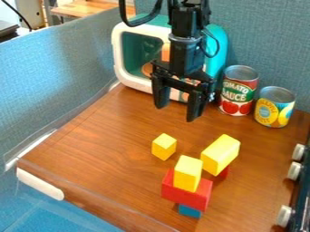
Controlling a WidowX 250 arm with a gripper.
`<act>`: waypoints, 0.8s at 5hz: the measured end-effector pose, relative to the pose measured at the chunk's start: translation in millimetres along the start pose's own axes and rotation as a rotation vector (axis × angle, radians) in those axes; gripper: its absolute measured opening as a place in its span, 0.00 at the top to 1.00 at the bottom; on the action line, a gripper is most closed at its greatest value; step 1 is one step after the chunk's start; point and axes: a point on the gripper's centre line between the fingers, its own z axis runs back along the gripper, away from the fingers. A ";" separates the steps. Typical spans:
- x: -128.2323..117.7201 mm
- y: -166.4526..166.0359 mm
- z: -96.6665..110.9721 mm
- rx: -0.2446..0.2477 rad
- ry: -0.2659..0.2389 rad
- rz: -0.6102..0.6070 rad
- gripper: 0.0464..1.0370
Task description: Put the yellow block on top of the yellow cube
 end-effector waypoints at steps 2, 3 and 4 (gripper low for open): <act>1.9 -19.2 -14.1 -0.019 0.026 -0.081 0.04; 4.4 -34.0 -14.7 -0.070 0.011 -0.080 0.04; 7.7 -43.9 -14.9 -0.088 -0.005 -0.093 0.04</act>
